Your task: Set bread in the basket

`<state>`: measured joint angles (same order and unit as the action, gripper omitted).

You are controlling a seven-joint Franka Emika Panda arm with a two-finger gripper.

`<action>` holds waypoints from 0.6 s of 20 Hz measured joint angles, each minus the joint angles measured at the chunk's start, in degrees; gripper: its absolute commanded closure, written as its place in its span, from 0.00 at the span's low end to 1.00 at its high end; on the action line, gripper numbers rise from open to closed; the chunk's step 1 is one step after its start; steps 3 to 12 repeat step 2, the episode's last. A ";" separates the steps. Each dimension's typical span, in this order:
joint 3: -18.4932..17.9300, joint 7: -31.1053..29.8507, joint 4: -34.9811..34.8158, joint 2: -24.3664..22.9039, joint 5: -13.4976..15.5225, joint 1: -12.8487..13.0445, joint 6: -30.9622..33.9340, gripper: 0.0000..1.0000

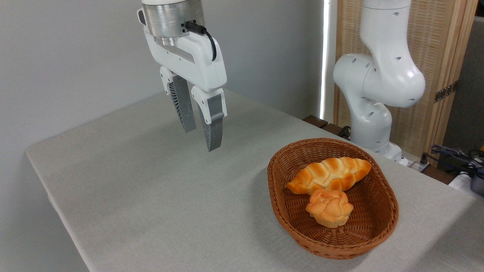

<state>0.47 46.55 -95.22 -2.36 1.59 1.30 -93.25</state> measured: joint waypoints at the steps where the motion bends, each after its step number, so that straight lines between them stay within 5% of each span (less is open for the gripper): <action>1: -0.01 0.00 0.00 0.00 0.00 -0.01 0.00 0.00; 12: -0.01 0.00 0.07 0.00 0.00 -0.06 0.00 0.00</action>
